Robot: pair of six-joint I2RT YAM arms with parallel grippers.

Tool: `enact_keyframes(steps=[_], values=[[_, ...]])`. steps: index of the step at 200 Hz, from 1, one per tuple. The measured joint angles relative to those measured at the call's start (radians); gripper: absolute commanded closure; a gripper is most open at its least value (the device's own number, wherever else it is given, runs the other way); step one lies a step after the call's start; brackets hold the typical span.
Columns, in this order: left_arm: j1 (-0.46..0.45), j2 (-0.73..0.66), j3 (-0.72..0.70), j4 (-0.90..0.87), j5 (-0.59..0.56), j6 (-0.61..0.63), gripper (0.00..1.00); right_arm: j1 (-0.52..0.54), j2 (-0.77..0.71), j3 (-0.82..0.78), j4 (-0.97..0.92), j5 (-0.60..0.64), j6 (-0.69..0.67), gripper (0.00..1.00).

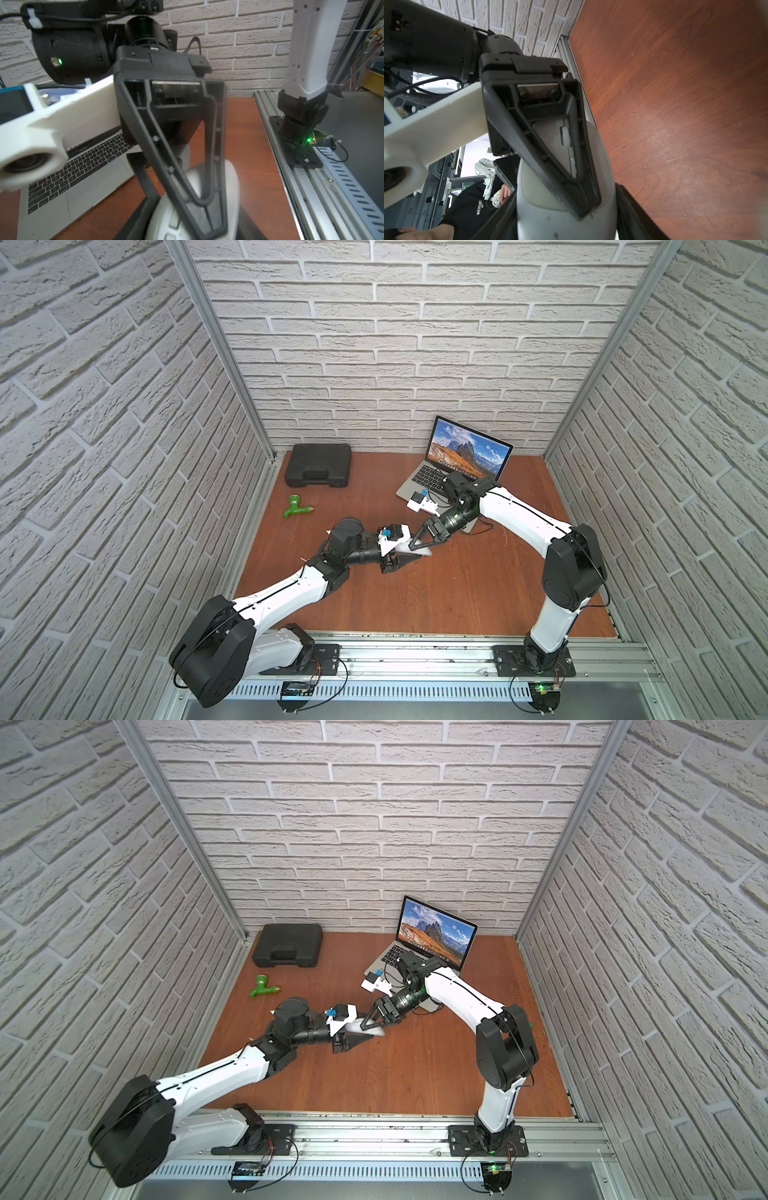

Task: Remove the wireless mouse receiver from the laptop
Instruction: Place the mouse at the center of the board.

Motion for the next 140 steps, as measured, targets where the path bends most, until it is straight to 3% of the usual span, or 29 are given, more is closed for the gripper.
enact_keyframes(steps=[25,38,59,87,114,140], values=[[-0.003,-0.021,0.0,-0.01,-0.053,0.011,0.67,-0.021,0.0,0.0,0.031,-0.029,0.058,0.65],[-0.003,-0.037,0.0,-0.025,-0.078,0.005,0.79,-0.026,0.0,0.0,0.06,-0.038,0.079,0.63],[-0.003,-0.051,0.0,-0.038,-0.114,-0.006,1.0,-0.026,0.0,-0.001,0.105,-0.04,0.113,0.43],[0.018,-0.052,0.006,-0.063,-0.127,-0.054,1.0,-0.028,-0.012,-0.003,0.146,0.005,0.14,0.23],[0.114,-0.052,0.009,-0.128,-0.059,-0.197,1.0,-0.089,-0.127,-0.054,0.249,0.225,0.15,0.16],[0.198,-0.048,0.015,-0.164,-0.018,-0.326,1.0,-0.189,-0.305,-0.149,0.35,0.555,0.118,0.14]])
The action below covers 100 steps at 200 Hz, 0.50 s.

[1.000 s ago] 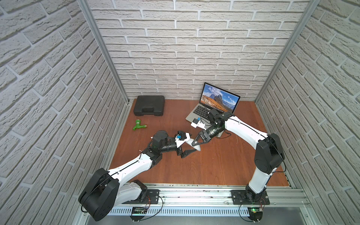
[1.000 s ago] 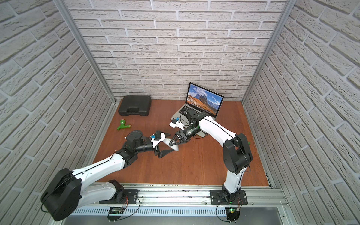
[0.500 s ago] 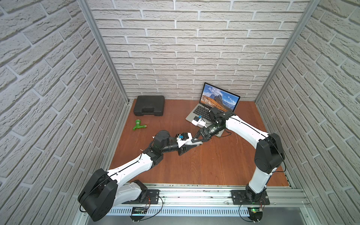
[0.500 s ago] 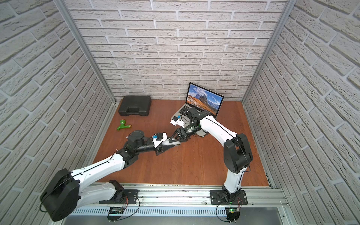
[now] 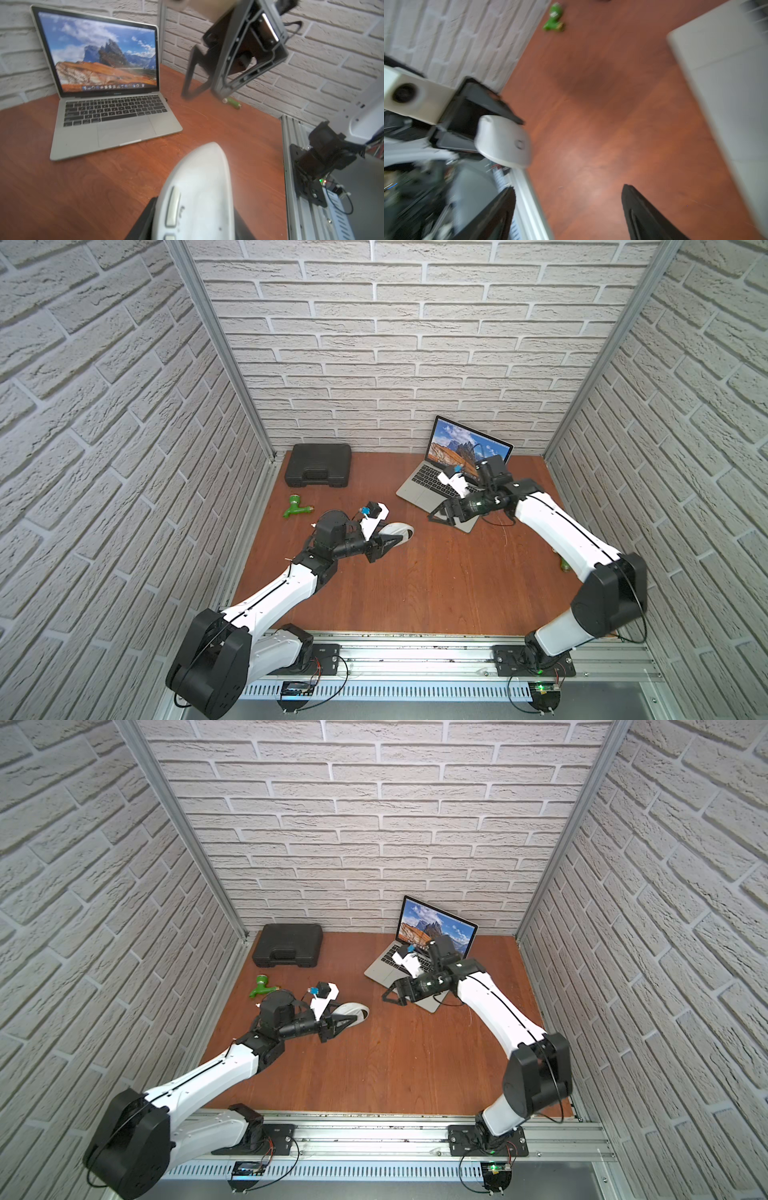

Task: Remove the wireless mouse receiver from the laptop
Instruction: Place the mouse at the center of the board.

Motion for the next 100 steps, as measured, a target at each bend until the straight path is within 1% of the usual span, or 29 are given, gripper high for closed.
enact_keyframes(steps=[10,16,24,43,62,82,100], values=[[0.008,0.016,0.01,-0.018,0.024,-0.052,1.0,-0.021,-0.06,-0.04,0.038,0.142,-0.037,0.15],[0.009,0.032,0.018,-0.028,0.041,-0.084,1.0,-0.024,-0.084,-0.06,0.056,0.207,-0.062,0.18],[0.012,0.058,0.028,-0.037,0.063,-0.115,1.0,-0.029,-0.111,-0.09,0.087,0.297,-0.1,0.18],[0.019,0.155,0.062,-0.065,0.129,-0.201,1.0,-0.06,-0.116,-0.146,0.145,0.45,-0.203,0.19],[0.031,0.297,0.108,-0.098,0.199,-0.28,1.0,-0.134,-0.064,-0.164,0.157,0.545,-0.278,0.2],[0.038,0.476,0.188,-0.192,0.237,-0.317,1.0,-0.219,0.011,-0.156,0.153,0.594,-0.346,0.23],[0.037,0.634,0.263,-0.241,0.269,-0.343,1.0,-0.268,0.064,-0.153,0.153,0.614,-0.422,0.23]])
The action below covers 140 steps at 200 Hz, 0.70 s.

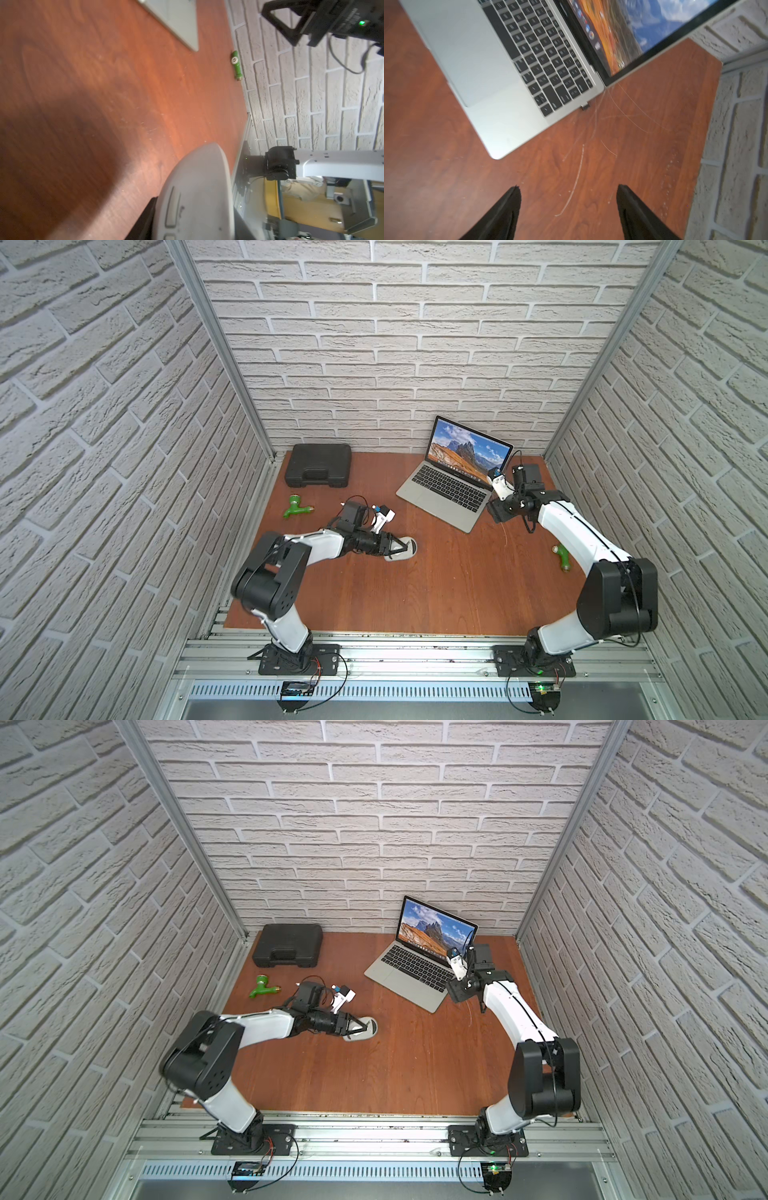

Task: Remove the wireless mouse receiver from the laptop
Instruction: Place the mouse at the center of the board.

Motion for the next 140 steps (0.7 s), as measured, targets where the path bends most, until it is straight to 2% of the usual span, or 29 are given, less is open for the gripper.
enact_keyframes(steps=[22,54,77,92,104,117,127,140], values=[[-0.01,0.111,0.061,-0.077,0.005,-0.013,1.0,-0.042,0.033,0.001,0.007,-0.023,-0.087,0.24],[-0.047,0.167,0.207,-0.252,0.008,0.055,0.96,-0.114,0.11,0.055,0.008,-0.119,-0.21,0.3],[-0.061,0.187,0.261,-0.323,0.011,0.095,0.83,-0.166,0.213,0.116,0.009,-0.189,-0.283,0.31],[-0.064,0.205,0.287,-0.383,0.01,0.122,0.7,-0.202,0.27,0.138,0.01,-0.257,-0.319,0.31],[-0.064,0.221,0.304,-0.422,0.005,0.145,0.56,-0.229,0.31,0.152,0.004,-0.312,-0.349,0.31],[-0.064,0.232,0.316,-0.456,-0.002,0.164,0.47,-0.25,0.353,0.183,-0.017,-0.35,-0.375,0.29],[-0.064,0.235,0.327,-0.477,0.003,0.172,0.4,-0.262,0.399,0.243,-0.076,-0.363,-0.39,0.28],[-0.063,0.234,0.336,-0.491,0.009,0.18,0.35,-0.264,0.463,0.351,-0.149,-0.372,-0.387,0.26]])
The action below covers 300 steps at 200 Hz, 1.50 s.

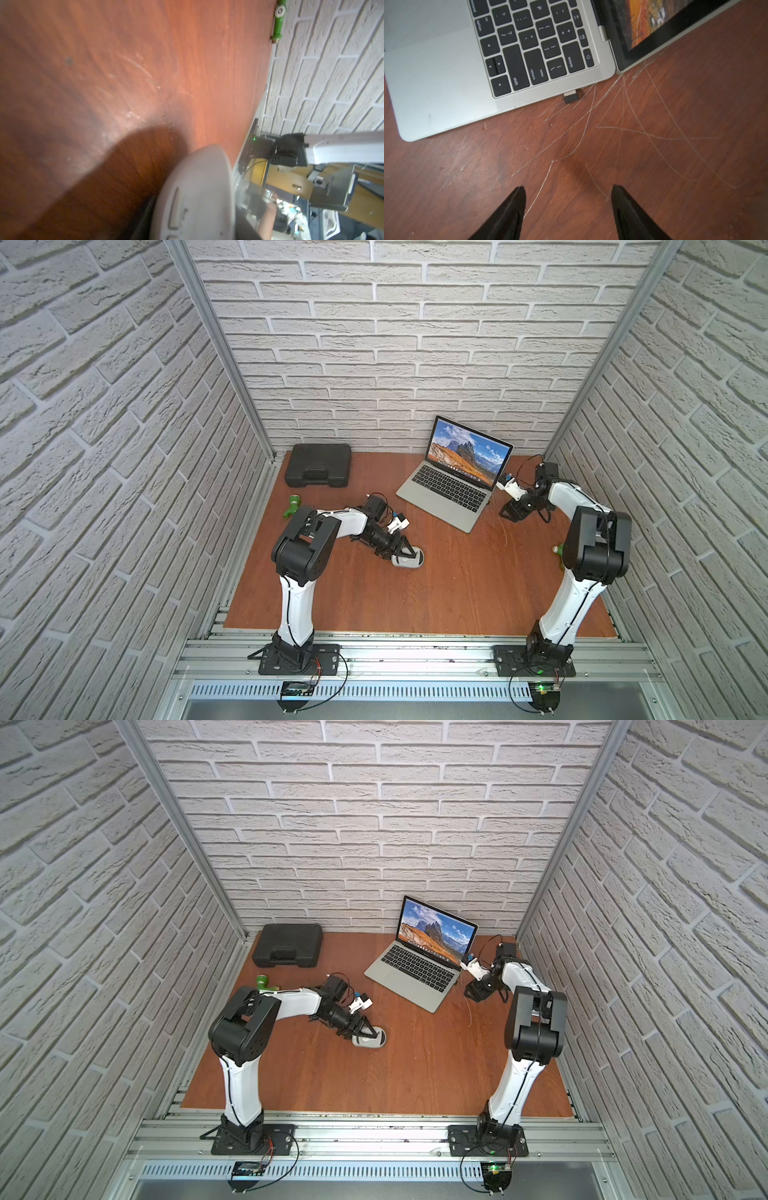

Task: Remove the wireless mouse receiver from the laptop
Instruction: Place the mouse at the center of the board, then move the laptop to the center of the board.

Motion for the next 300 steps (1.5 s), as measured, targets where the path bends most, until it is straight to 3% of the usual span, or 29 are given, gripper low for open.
enact_keyframes(steps=[20,61,128,214,252,272,300], values=[[0.0,0.0,0.007,-0.011,0.009,0.007,0.26,0.003,0.031,0.073,-0.021,-0.014,0.012,0.25],[0.014,-0.011,0.007,-0.014,0.019,0.016,0.18,0.022,0.037,0.084,-0.016,0.014,0.078,0.26],[0.105,-0.086,-0.022,-0.035,-0.059,0.024,0.17,0.105,0.169,0.163,0.021,0.121,0.137,0.29],[0.11,-0.11,-0.04,-0.036,-0.085,0.024,0.17,0.134,0.247,0.296,-0.061,0.144,0.136,0.34],[0.134,-0.157,-0.034,-0.015,-0.114,0.02,0.18,0.135,0.2,0.214,-0.018,0.125,0.24,0.3],[0.188,-0.19,0.044,0.006,-0.149,0.013,0.18,0.135,0.126,0.12,0.024,0.11,0.354,0.25],[0.268,-0.134,0.308,0.033,-0.21,0.021,0.18,0.119,0.061,0.107,0.092,0.074,0.51,0.23]])
